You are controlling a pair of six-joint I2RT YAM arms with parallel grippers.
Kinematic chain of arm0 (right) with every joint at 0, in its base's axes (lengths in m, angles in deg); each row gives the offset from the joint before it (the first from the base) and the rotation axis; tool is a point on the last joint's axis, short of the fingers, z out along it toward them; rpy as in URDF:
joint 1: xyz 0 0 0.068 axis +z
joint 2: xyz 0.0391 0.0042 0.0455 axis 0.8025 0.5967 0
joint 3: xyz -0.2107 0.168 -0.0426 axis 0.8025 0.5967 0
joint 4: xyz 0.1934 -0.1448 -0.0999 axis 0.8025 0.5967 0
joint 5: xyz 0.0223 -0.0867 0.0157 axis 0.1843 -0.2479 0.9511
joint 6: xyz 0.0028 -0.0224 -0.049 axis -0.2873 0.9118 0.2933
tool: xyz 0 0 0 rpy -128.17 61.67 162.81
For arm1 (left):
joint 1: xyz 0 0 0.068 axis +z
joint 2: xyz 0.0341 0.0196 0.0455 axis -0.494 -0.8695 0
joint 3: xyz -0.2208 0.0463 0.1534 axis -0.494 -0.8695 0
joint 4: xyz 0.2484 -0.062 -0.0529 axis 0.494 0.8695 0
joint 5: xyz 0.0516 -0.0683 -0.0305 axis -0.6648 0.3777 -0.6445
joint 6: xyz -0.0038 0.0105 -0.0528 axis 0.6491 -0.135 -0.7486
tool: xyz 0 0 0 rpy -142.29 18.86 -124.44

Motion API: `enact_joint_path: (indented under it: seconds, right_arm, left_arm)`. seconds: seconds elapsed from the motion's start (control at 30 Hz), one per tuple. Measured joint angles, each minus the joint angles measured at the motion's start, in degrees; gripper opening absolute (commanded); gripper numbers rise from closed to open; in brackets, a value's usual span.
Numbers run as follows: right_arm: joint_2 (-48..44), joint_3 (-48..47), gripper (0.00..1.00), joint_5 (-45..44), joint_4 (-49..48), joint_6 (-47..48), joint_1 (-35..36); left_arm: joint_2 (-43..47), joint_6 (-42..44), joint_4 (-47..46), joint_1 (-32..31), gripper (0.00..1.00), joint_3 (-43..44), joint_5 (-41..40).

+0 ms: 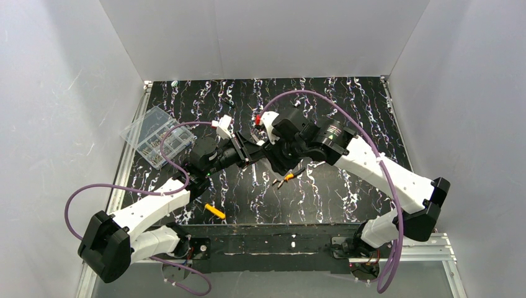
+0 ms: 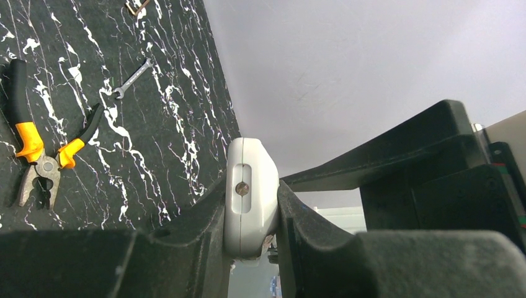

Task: Load the batteries into the remote control
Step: Load the battery cover into the remote control.

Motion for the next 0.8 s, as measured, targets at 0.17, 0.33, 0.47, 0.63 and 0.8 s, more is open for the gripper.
enact_joint_path:
  seconds: [0.17, 0.33, 0.47, 0.63, 0.8]
  right_arm:
    - [-0.02, -1.68, 0.68, 0.15, -0.13, -0.07, 0.00]
    - [-0.59, -2.58, 0.71, 0.61, -0.68, -0.55, -0.02]
    - [-4.28, -1.07, 0.72, 0.94, -4.24, -3.28, -0.70]
    - [-16.41, 10.14, 0.71, 2.82, -13.07, -11.61, -5.51]
    - [-25.79, 24.74, 0.71, 6.40, -22.84, -23.78, -11.41]
  left_arm:
    - [0.00, 0.00, 0.00, 0.00, 0.00, 0.00, 0.17]
    - [0.00, 0.00, 0.00, 0.00, 0.00, 0.00, 0.24]
    - [0.00, -0.09, 0.00, 0.00, 0.00, 0.00, 0.20]
    - [0.00, -0.61, -0.37, 0.00, 0.00, 0.00, 0.11]
    - [-0.02, -1.22, -1.38, 0.00, 0.00, 0.00, 0.15]
